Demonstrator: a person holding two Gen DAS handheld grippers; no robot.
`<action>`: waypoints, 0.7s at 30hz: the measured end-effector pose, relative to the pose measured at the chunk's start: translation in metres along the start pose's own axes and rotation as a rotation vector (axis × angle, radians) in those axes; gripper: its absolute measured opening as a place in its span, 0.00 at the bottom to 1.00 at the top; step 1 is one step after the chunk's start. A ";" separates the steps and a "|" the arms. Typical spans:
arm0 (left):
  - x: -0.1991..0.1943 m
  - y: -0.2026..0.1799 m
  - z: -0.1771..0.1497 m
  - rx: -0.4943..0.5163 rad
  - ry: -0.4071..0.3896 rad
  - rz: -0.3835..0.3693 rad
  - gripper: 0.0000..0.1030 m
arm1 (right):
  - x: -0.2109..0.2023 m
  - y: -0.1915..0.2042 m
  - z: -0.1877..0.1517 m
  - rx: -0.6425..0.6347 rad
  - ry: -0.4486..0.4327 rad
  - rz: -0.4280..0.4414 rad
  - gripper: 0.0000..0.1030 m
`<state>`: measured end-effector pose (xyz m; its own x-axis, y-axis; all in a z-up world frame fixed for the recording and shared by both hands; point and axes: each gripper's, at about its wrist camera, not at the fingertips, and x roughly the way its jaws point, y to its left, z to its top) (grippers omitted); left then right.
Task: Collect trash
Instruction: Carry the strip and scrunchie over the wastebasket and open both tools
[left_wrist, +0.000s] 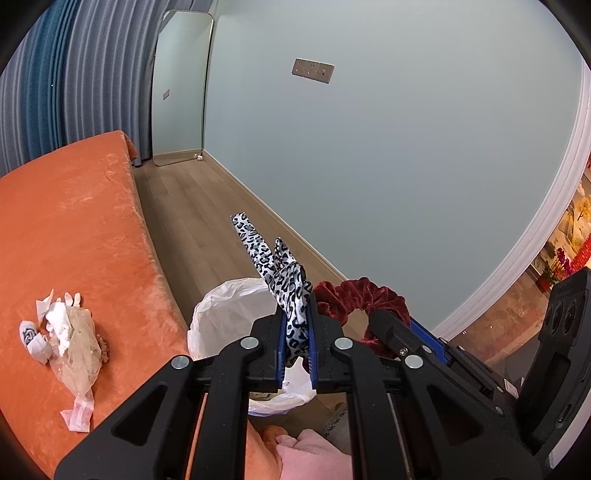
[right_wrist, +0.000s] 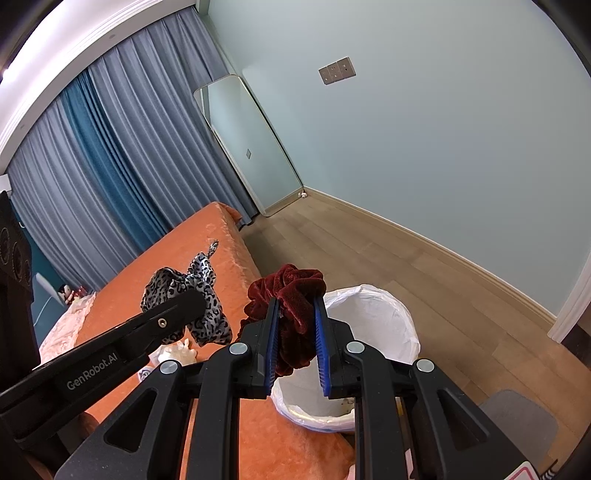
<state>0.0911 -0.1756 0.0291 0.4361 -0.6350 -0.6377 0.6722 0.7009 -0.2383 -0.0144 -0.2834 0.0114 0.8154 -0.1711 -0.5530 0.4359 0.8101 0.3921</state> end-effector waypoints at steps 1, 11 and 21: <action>0.003 0.000 0.001 0.000 0.002 0.000 0.09 | 0.002 0.000 0.001 -0.001 0.001 -0.001 0.16; 0.025 0.006 0.006 -0.005 0.029 -0.007 0.09 | 0.021 -0.004 0.006 -0.008 0.013 -0.017 0.16; 0.044 0.015 0.011 -0.025 0.052 -0.002 0.21 | 0.043 -0.006 0.007 -0.021 0.043 -0.035 0.16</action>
<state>0.1268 -0.1961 0.0054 0.4027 -0.6193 -0.6740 0.6576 0.7079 -0.2575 0.0204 -0.2995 -0.0099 0.7826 -0.1758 -0.5972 0.4556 0.8155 0.3569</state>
